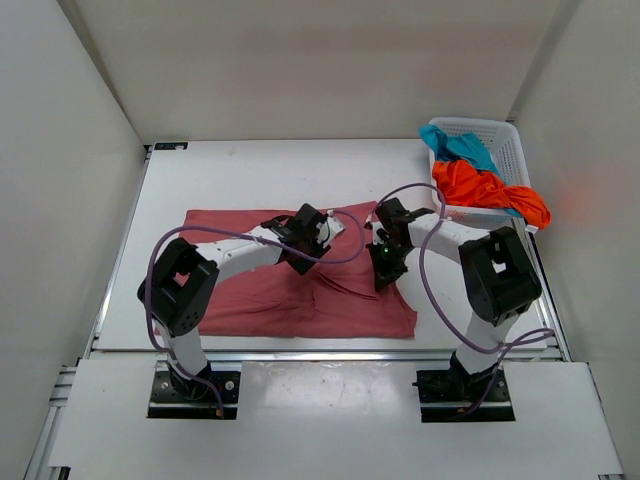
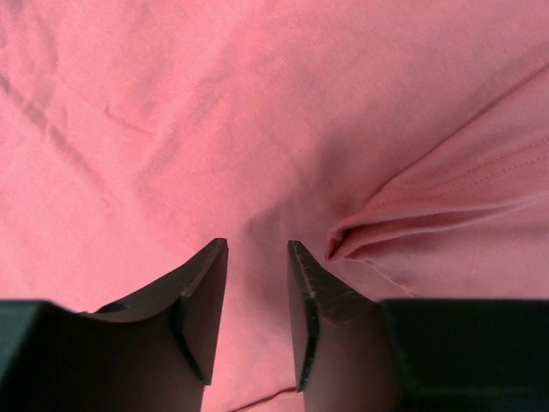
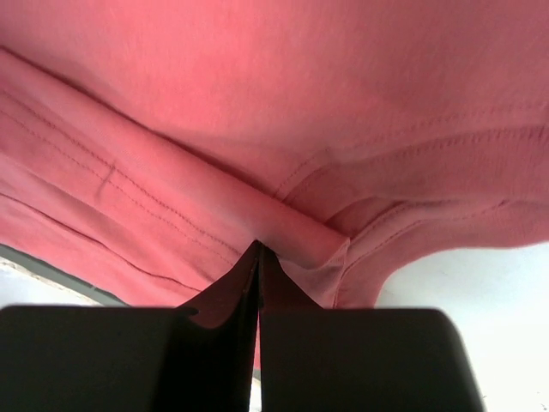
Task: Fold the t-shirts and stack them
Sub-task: Fold the flattened tshirt in 1/3 of the way
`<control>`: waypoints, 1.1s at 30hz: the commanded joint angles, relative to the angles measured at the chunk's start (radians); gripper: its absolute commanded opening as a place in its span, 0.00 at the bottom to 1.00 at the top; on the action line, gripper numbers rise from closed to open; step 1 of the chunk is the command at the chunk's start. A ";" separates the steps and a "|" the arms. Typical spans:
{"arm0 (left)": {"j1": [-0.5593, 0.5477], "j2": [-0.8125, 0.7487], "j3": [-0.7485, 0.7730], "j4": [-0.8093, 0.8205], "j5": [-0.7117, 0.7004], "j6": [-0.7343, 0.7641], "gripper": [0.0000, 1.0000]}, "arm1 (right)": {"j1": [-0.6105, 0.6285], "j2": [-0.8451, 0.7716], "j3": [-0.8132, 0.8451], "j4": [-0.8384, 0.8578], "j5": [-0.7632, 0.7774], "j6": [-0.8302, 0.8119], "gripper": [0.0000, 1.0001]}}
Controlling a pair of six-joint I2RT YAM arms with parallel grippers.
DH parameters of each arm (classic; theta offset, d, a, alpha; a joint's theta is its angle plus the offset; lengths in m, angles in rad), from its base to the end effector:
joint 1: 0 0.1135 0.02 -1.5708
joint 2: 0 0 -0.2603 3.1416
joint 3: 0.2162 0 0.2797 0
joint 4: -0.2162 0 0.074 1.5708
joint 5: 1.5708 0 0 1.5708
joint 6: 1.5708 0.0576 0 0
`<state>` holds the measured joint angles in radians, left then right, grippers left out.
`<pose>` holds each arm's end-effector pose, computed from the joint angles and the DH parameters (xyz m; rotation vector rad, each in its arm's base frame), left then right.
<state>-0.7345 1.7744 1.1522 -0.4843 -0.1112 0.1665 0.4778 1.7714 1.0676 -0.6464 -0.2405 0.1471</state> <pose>0.2925 -0.2555 0.1406 1.1290 2.4147 -0.0342 0.3022 0.1719 0.1107 -0.5287 2.9266 0.4431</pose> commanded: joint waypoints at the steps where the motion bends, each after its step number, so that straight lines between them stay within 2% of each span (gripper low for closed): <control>1: 0.006 -0.072 0.021 -0.014 0.076 0.031 0.48 | -0.004 0.025 0.071 -0.015 0.012 -0.021 0.00; 4: 0.000 -0.079 0.023 -0.022 0.145 0.057 0.57 | -0.022 0.004 0.091 -0.024 -0.016 -0.009 0.00; 6: -0.009 -0.073 0.030 -0.023 0.179 0.065 0.61 | -0.039 -0.027 0.074 -0.016 -0.029 0.017 0.05; 9: -0.013 -0.056 0.044 -0.030 0.217 0.088 0.63 | -0.050 -0.093 0.033 0.005 -0.080 0.025 0.19; 12: -0.003 -0.036 0.047 -0.034 0.232 0.085 0.62 | -0.039 -0.162 -0.020 0.024 -0.106 0.002 0.37; 18: 0.024 -0.049 0.061 -0.057 0.283 0.076 0.60 | 0.057 -0.220 -0.097 0.040 -0.071 -0.061 0.46; 22: 0.023 -0.075 0.055 -0.069 0.291 0.077 0.60 | 0.107 -0.211 -0.107 0.050 0.038 -0.096 0.48; 33: 0.001 -0.064 0.017 -0.039 0.254 0.065 0.64 | 0.122 -0.132 -0.075 0.039 0.139 -0.127 0.46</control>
<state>-0.7242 1.7668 1.1797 -0.5423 0.1452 0.2348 0.5869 1.6264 0.9592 -0.6209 -0.1387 0.0463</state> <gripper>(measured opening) 0.633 0.466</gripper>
